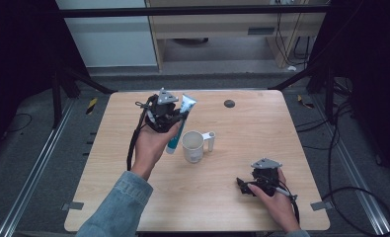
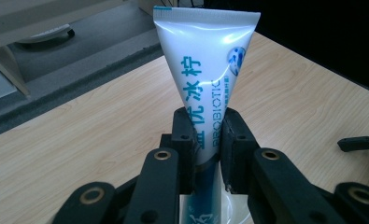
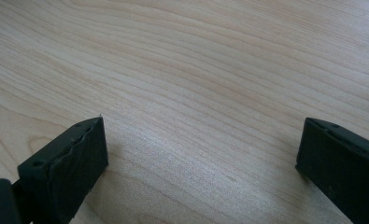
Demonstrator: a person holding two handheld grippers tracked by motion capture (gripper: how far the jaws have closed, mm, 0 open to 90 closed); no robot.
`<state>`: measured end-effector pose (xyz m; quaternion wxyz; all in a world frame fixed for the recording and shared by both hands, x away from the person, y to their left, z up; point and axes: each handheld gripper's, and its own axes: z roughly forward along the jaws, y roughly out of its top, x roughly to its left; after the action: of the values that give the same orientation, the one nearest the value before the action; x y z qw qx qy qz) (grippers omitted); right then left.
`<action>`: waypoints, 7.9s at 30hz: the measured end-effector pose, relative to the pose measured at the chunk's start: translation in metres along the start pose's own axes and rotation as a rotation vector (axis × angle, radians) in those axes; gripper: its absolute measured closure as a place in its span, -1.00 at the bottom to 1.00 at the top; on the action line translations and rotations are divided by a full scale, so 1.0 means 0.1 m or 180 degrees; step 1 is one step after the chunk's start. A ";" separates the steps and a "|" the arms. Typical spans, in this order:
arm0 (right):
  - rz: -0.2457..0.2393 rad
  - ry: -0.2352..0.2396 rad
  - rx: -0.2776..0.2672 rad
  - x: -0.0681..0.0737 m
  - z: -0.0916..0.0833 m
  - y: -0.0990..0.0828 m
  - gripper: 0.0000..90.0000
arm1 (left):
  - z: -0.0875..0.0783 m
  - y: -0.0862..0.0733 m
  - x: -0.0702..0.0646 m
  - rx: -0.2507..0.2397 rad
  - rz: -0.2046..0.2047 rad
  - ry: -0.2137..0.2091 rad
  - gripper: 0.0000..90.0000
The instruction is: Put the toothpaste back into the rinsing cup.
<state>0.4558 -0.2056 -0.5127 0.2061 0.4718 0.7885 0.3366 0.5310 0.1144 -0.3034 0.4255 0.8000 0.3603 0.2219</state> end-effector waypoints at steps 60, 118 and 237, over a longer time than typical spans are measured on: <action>-0.0024 0.0000 0.0006 0.00 0.00 0.00 -0.95 | 0.30 0.08 -0.15 -0.0774 -0.0070 0.0058 0.72; 0.0017 0.0005 -0.0005 0.00 0.00 0.00 -0.95 | 0.42 -0.31 -0.20 -0.1073 -0.0129 0.0069 0.72; 0.0016 0.0002 -0.0007 0.00 0.00 0.00 -0.95 | 0.84 -0.83 -0.24 -0.0703 -0.0220 0.0233 0.69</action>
<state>0.4558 -0.2053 -0.5127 0.2055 0.4733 0.7870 0.3381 0.5387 0.0838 -0.4199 0.5049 0.7267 0.3763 0.2746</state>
